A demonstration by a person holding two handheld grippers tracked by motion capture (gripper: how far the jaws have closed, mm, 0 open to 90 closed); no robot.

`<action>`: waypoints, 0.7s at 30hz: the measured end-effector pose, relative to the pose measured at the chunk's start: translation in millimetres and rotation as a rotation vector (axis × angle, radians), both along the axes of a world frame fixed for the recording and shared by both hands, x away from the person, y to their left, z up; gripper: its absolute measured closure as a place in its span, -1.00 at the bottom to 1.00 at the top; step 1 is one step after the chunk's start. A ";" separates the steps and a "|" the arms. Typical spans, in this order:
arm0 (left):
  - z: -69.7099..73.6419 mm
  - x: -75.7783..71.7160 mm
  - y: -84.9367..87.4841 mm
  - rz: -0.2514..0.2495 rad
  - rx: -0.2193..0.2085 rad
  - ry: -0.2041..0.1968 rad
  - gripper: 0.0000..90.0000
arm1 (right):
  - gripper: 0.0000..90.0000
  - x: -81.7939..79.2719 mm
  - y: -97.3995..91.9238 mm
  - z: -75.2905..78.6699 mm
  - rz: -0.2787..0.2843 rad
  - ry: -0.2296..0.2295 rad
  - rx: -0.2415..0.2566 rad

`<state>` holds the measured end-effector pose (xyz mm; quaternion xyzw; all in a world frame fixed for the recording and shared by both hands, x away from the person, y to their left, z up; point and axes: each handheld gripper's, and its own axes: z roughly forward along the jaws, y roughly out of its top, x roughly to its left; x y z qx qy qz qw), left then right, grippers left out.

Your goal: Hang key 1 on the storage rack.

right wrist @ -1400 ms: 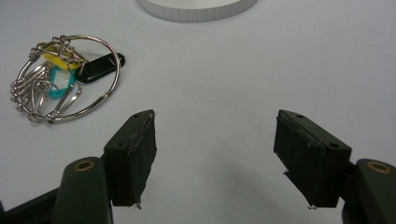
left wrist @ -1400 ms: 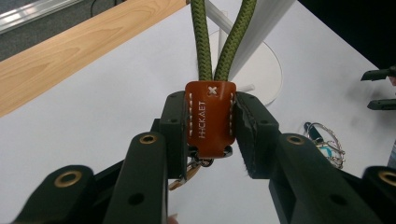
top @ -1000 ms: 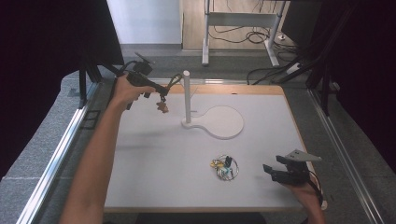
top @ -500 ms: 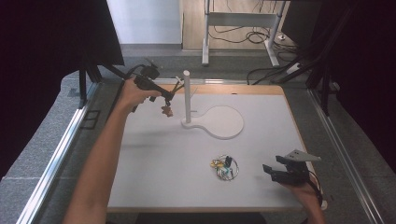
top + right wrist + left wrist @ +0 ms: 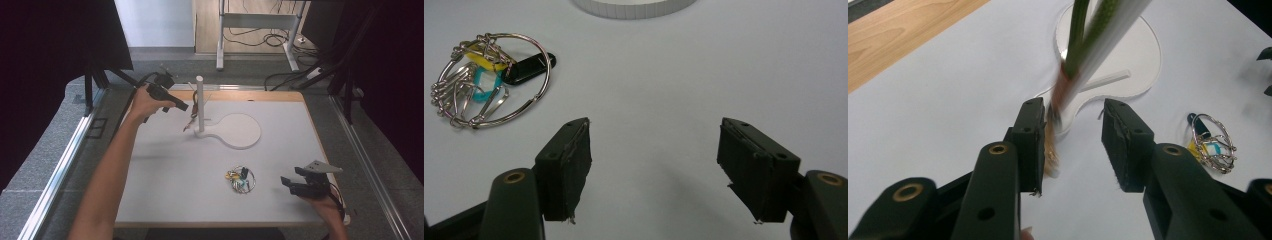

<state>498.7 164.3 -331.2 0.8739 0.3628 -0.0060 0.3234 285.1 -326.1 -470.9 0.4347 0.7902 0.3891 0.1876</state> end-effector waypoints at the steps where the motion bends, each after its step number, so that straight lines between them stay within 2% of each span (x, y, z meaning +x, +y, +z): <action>1: 0.4 -1.6 -0.1 0.001 0.001 -0.006 0.36 | -0.33 0.0 0.0 0.0 0.001 0.000 0.000; 6: 3.9 -17.4 -0.2 0.002 -0.002 -0.053 0.26 | -0.33 -0.1 0.9 0.1 0.000 -0.003 -0.001; 8: 2.8 -23.4 0.6 0.010 -0.020 -0.063 0.22 | -0.33 0.0 1.7 0.3 0.002 -0.003 -0.001; 12: -2.5 -38.8 3.3 0.000 -0.009 -0.083 0.16 | -0.33 0.0 4.6 1.0 0.000 -0.001 0.004; 15: -4.5 -51.9 6.6 -0.003 -0.025 -0.080 0.14 | -0.33 -0.1 5.9 1.7 0.002 -0.004 0.006; 21: -11.9 -80.1 13.3 -0.018 -0.016 -0.093 0.09 | -0.33 -0.5 6.8 2.4 0.006 -0.005 0.000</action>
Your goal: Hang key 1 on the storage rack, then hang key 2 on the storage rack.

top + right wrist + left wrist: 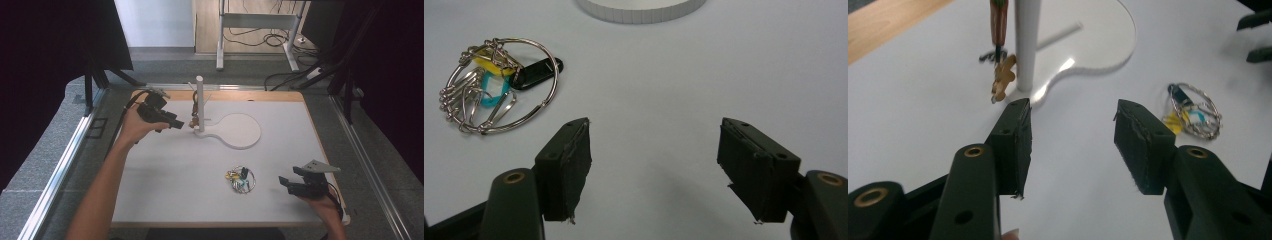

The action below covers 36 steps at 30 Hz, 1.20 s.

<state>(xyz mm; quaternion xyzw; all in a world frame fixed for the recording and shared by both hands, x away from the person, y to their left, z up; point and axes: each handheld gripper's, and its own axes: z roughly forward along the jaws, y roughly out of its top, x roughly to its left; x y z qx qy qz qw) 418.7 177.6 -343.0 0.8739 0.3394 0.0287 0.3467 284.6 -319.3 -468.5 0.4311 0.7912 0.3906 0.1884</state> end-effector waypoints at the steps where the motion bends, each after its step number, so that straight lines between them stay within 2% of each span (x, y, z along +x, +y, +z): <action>1: -2.7 -4.9 1.0 0.006 -0.009 0.002 0.08 | -0.33 -0.1 0.4 0.2 0.002 -0.001 -0.001; 5: -16.6 -23.3 10.8 0.019 -0.033 -0.006 0.06 | -0.33 0.5 2.6 -0.3 0.001 -0.001 -0.006; 7: -26.0 -32.6 13.9 0.036 -0.034 -0.003 0.06 | -0.33 1.2 3.8 -0.8 0.010 0.001 -0.010; 9: -33.4 -41.9 16.2 0.043 -0.016 -0.004 0.05 | -0.33 1.8 5.4 -1.3 0.015 0.006 -0.014; 14: -45.7 -61.1 20.4 0.035 -0.038 -0.005 0.04 | -0.33 2.1 8.1 -2.3 0.019 0.008 -0.023; 20: -59.7 -80.1 22.9 0.030 0.006 -0.005 0.03 | -0.33 2.1 5.5 0.0 0.014 0.002 -0.020; 25: -61.2 -85.1 25.3 0.015 0.058 -0.010 0.01 | -0.33 2.3 6.6 6.1 0.025 -0.006 -0.014; 26: -60.6 -85.3 26.6 0.020 0.052 -0.016 0.00 | -0.33 4.5 5.5 12.6 0.024 -0.014 -0.005; 27: -60.3 -85.1 27.3 0.023 0.050 -0.019 0.00 | -0.33 4.5 5.5 12.6 0.024 -0.014 -0.005; 29: -61.6 -83.7 26.7 0.013 0.062 -0.014 -0.01 | -0.33 6.9 5.4 18.5 0.023 -0.016 -0.003; 31: -63.3 -82.2 24.4 0.005 0.061 -0.010 -0.02 | -0.33 12.1 8.5 27.3 0.035 -0.011 -0.033; 36: -68.7 -81.2 20.8 -0.012 0.070 -0.013 -0.02 | -0.25 17.9 19.2 40.9 0.078 -0.001 -0.054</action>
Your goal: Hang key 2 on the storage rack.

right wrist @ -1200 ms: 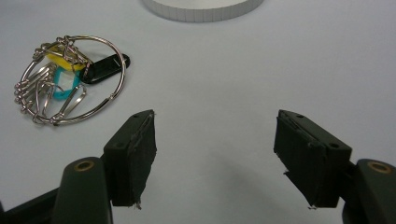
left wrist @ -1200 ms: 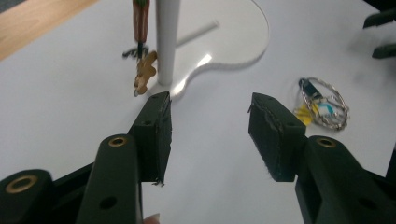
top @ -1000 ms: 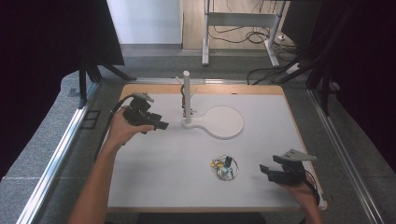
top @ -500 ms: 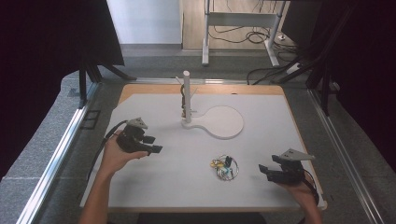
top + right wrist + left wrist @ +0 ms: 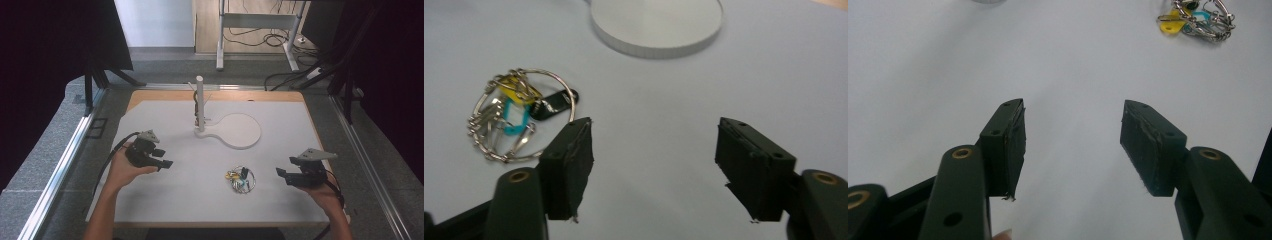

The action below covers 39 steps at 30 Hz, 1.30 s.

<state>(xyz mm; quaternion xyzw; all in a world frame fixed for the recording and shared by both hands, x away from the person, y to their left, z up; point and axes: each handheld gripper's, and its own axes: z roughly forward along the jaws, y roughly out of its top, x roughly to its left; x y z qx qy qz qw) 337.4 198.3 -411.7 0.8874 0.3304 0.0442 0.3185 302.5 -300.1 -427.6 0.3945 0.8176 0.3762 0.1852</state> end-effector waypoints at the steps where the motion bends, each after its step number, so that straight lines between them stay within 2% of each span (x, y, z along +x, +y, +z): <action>1: -1.2 0.2 -1.0 -0.005 0.008 -0.001 -0.02 | -0.23 1.6 3.4 2.7 0.013 0.009 -0.005; 6: -4.8 -0.5 -5.5 -0.024 0.016 0.003 -0.03 | -0.16 11.7 20.1 13.1 0.060 0.062 -0.079; 13: -5.6 -4.7 -6.1 -0.034 -0.004 -0.006 -0.03 | -0.04 29.9 41.9 22.9 0.126 0.139 -0.121; 15: -4.6 -5.5 -4.8 -0.041 0.008 -0.006 -0.03 | 0.00 35.4 48.9 21.0 0.146 0.166 -0.139; 17: -4.5 -6.9 -2.3 -0.022 -0.022 0.001 -0.03 | 0.04 39.8 55.1 18.5 0.155 0.188 -0.161; 22: -7.4 -9.1 6.6 -0.001 -0.026 0.015 -0.03 | 0.11 50.5 70.1 9.3 0.212 0.240 -0.207; 24: -7.2 -10.5 6.8 -0.006 -0.011 0.012 -0.03 | 0.14 54.2 74.5 5.9 0.221 0.248 -0.219; 27: -6.6 -12.3 6.4 -0.007 -0.029 0.012 -0.04 | 0.17 59.0 80.8 2.5 0.249 0.260 -0.227; 30: -6.6 -13.7 6.7 0.005 -0.033 0.012 -0.04 | 0.18 63.4 87.6 -0.9 0.273 0.266 -0.242; 31: -6.0 -13.3 7.8 -0.007 -0.021 0.011 -0.04 | 0.18 65.0 89.6 -2.1 0.282 0.271 -0.246; 39: -7.1 -14.1 6.9 -0.012 -0.020 0.014 -0.04 | 0.18 73.9 106.3 -12.2 0.305 0.296 -0.283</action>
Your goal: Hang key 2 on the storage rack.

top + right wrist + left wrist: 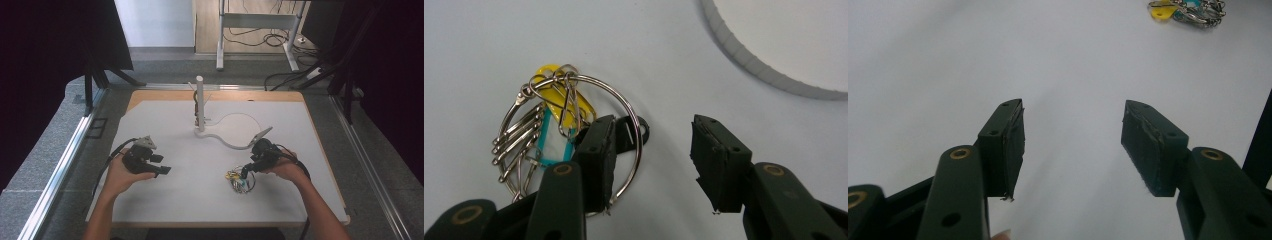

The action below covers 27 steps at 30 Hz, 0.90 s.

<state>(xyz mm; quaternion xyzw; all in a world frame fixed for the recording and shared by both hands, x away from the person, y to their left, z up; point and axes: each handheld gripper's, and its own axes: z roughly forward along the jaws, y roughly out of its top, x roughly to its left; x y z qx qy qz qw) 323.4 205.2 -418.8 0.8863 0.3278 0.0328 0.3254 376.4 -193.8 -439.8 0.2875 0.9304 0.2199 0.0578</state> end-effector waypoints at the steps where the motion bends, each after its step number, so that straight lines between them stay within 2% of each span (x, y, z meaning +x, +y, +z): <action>1: -0.3 0.0 -0.5 -0.001 0.001 0.002 -0.04 | 0.18 1.0 1.8 -0.7 0.004 0.005 -0.004; 12: -0.9 -1.2 -0.4 0.004 -0.018 0.004 -0.04 | 0.21 8.8 19.2 -10.3 0.056 0.025 -0.040; 16: -0.6 -0.7 0.7 -0.012 -0.006 0.007 -0.04 | 0.23 10.4 22.5 -14.0 0.067 0.042 -0.050; 18: -1.6 -0.7 0.2 -0.004 -0.016 0.006 -0.04 | 0.23 10.7 23.9 -15.8 0.072 0.049 -0.054; 22: -1.5 -0.3 0.9 -0.014 -0.008 0.008 -0.04 | 0.24 11.2 27.8 -19.2 0.087 0.057 -0.066; 23: -2.5 -0.4 1.0 -0.003 -0.028 0.014 -0.04 | 0.24 11.2 28.9 -19.8 0.087 0.061 -0.070; 25: -3.6 1.4 4.8 -0.007 -0.036 0.025 -0.04 | 0.28 11.7 30.1 -20.3 0.091 0.065 -0.066; 27: -5.0 2.0 7.6 0.015 -0.038 0.031 -0.04 | 0.32 12.7 30.8 -20.9 0.100 0.068 -0.066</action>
